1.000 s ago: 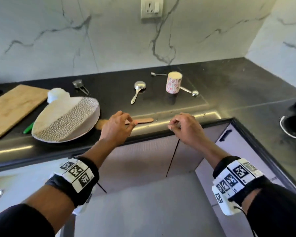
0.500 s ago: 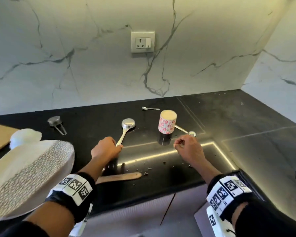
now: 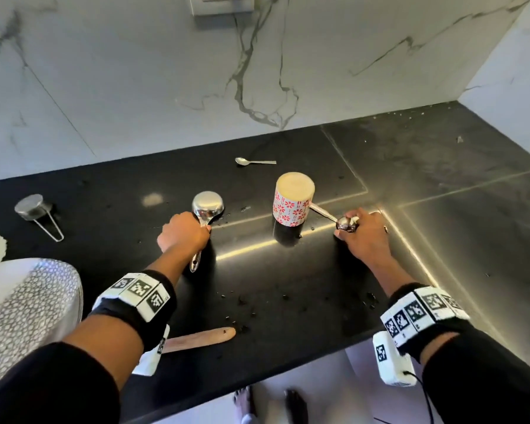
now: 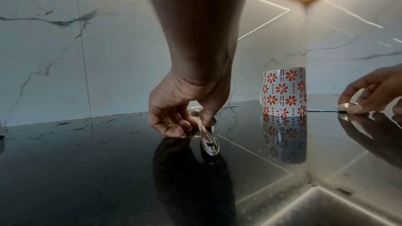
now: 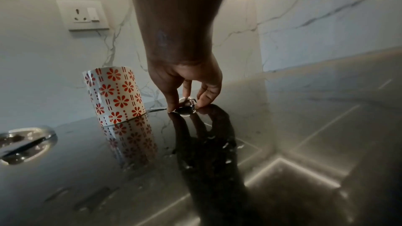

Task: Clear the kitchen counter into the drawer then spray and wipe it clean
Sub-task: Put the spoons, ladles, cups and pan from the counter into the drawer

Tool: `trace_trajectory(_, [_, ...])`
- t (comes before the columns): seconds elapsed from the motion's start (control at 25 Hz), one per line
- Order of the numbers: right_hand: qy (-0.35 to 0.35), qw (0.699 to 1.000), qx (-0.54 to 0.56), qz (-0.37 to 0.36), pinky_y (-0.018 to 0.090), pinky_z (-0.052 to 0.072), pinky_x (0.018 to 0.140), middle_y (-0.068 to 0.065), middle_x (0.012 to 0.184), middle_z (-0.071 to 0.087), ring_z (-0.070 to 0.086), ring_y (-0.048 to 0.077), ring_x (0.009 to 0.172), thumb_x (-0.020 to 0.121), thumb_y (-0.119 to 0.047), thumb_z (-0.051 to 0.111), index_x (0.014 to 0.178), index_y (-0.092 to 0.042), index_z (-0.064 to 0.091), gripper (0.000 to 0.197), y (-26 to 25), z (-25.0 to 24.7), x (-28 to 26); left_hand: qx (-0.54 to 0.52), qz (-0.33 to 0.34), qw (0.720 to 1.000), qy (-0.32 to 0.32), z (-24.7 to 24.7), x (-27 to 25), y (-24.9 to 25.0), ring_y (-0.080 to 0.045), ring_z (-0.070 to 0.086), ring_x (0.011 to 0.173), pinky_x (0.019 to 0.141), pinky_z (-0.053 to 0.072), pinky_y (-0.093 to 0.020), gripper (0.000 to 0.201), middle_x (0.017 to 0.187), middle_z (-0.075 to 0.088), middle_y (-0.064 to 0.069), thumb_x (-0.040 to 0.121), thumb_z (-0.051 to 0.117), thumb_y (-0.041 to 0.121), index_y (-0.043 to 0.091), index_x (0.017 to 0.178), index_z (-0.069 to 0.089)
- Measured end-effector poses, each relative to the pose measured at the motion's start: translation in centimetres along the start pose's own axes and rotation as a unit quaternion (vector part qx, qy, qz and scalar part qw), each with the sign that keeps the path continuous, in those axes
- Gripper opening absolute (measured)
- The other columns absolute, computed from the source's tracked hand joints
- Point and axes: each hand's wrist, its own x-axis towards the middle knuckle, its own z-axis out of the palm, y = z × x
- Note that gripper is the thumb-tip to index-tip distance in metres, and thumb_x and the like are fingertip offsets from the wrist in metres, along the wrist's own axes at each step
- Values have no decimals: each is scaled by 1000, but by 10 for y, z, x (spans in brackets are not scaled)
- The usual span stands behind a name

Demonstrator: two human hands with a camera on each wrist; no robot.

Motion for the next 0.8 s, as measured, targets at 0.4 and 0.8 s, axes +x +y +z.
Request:
trace_trajectory(0.4, [-78, 997, 7, -24, 29, 44, 73, 9, 105, 62, 60, 24, 90, 75, -18, 81, 102, -15, 59, 35, 0, -11, 3, -35, -67, 997, 34, 9, -51, 16, -41, 56, 115, 90, 43, -46, 33, 127, 57, -22, 97, 42, 17, 6, 127, 37])
trace_trajectory(0.8, [-441, 792, 402, -130, 30, 55, 65, 15, 69, 71, 70, 25, 67, 68, 1, 81, 73, -7, 74, 12, -81, -4, -139, -347, 30, 928, 131, 6, -202, -50, -14, 53, 61, 64, 49, -32, 14, 77, 65, -8, 96, 58, 29, 27, 109, 62])
